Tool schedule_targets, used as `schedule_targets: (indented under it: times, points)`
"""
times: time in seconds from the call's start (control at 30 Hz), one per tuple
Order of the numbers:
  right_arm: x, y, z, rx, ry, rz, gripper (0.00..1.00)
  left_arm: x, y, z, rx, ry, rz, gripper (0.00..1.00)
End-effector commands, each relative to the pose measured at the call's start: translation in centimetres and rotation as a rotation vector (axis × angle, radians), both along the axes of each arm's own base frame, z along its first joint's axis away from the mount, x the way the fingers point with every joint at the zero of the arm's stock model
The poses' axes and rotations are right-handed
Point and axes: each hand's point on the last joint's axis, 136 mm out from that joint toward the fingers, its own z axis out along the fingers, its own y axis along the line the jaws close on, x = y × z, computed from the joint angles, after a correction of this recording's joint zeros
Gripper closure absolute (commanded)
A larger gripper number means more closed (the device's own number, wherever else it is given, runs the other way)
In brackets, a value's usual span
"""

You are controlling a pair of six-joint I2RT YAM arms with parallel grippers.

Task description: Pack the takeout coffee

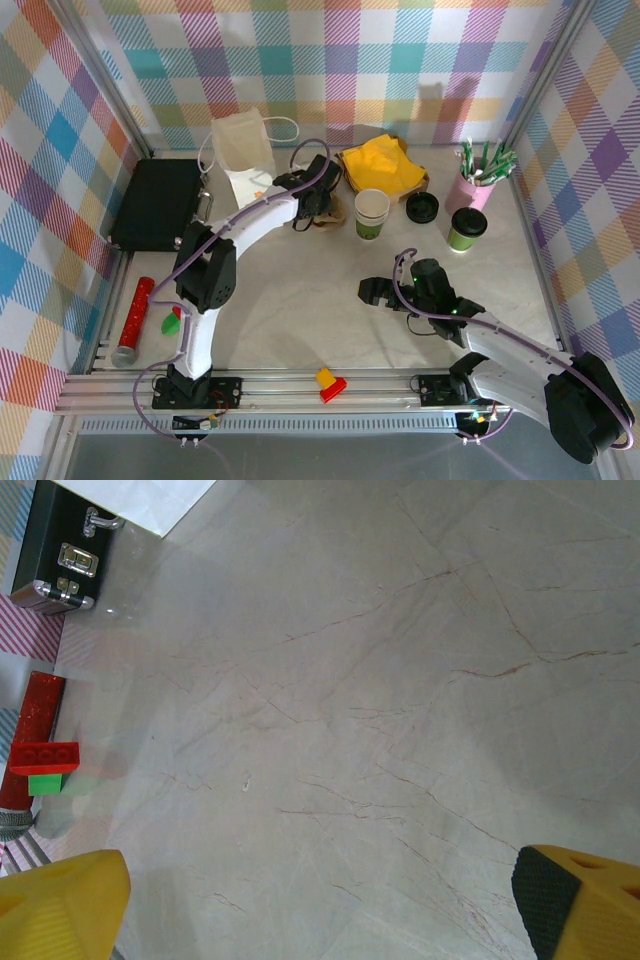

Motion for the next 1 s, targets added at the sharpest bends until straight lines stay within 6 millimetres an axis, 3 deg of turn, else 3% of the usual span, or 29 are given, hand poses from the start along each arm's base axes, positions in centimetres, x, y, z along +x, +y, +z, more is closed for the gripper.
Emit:
schedule_targets:
  times: [0.0,0.4,0.67,0.8,0.97]
  points:
    - [0.5,0.2,0.8,0.014,-0.033,-0.007,0.01,-0.8,0.8,2.0,0.011,-0.005,-0.042,1.00]
    - [0.4,0.1,1.0,0.018,-0.040,-0.010,0.01,-2.9,2.1,6.1,0.078,-0.023,-0.150,1.00]
    - [0.1,0.1,2.4,0.035,-0.083,0.013,0.02,-5.8,3.2,9.1,0.088,-0.007,-0.234,1.00]
    - [-0.2,-0.3,5.0,-0.008,-0.138,0.044,0.03,-8.1,4.1,10.6,0.090,0.013,-0.286,1.00]
    - [-0.8,-0.7,10.9,-0.060,-0.262,0.112,0.02,-11.7,4.9,12.1,0.062,0.047,-0.374,1.00]
